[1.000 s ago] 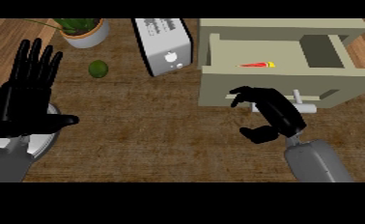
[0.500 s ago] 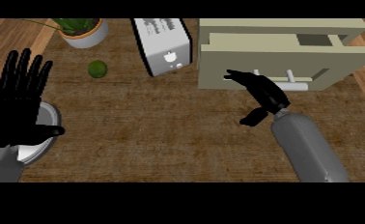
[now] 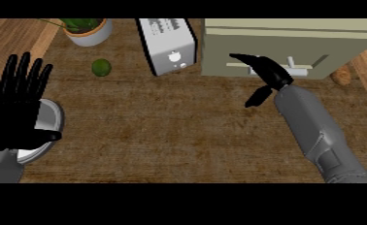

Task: Pick up the cup, place it into the drawer and close the drawer

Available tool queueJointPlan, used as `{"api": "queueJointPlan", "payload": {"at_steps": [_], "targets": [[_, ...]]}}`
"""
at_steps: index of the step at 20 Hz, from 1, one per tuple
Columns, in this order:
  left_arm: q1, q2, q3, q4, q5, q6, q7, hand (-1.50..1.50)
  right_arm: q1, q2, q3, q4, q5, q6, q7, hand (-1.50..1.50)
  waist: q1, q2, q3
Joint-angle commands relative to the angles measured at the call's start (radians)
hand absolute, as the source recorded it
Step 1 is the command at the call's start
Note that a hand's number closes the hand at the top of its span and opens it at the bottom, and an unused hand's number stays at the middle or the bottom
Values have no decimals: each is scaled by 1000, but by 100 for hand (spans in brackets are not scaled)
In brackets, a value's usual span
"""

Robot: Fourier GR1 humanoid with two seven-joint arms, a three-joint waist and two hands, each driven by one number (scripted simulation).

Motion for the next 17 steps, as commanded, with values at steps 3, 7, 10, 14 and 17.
{"api": "queueJointPlan", "payload": {"at_steps": [3,7,10,14,17], "targets": [[-15,-41,-23,12,-45,-3,-12,-150,-129,-43,-53,204,1,-12,-60,-150,22,17,4],[-14,-10,6,33,-21,-58,-5,-150,-168,-92,-65,246,4,6,-66,-150,44,28,4],[12,-38,-19,40,-61,-64,-45,-150,-162,-142,-79,263,-5,23,-114,-150,45,28,5],[-50,-20,-4,40,-48,-39,6,-150,-219,-122,-92,278,-15,33,-83,-150,52,32,5],[-54,-40,-6,61,-65,-35,-17,-150,-230,-140,-85,297,-6,53,-78,-150,54,34,5]]}}
